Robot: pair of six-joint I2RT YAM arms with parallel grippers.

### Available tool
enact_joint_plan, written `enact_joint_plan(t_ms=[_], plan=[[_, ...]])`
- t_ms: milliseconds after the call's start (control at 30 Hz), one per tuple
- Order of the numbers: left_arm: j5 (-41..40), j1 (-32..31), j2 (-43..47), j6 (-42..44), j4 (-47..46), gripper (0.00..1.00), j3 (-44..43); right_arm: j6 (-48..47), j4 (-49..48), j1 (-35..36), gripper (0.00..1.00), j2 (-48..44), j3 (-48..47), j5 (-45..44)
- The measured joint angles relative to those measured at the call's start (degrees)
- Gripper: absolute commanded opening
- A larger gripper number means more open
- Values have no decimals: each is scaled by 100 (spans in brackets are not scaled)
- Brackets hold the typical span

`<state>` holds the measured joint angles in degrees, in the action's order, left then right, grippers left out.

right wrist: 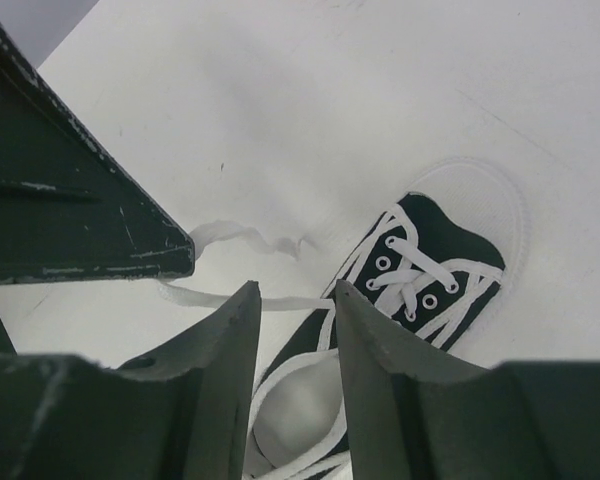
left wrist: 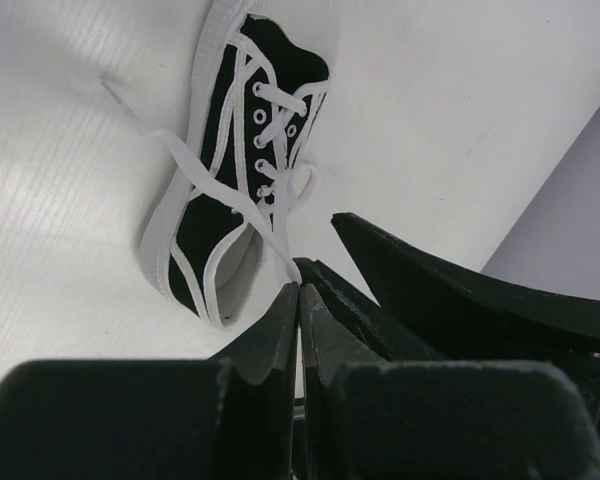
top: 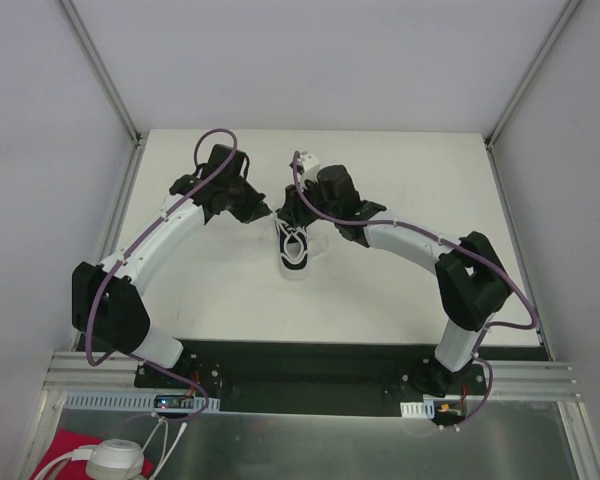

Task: Tie the shoes
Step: Wrap the shoelace around the shoelace.

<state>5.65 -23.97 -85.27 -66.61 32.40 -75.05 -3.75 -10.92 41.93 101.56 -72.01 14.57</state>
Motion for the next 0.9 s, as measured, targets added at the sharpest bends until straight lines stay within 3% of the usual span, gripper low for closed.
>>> enact_joint_plan(t_ms=[600, 900], plan=[[-20, 0, 0, 7, -2, 0, -35, -319, -2, 48, 41, -125, 212, 210], [-17, 0, 0, 7, -2, 0, -46, -328, 20, 170, 37, -28, -122, 216]])
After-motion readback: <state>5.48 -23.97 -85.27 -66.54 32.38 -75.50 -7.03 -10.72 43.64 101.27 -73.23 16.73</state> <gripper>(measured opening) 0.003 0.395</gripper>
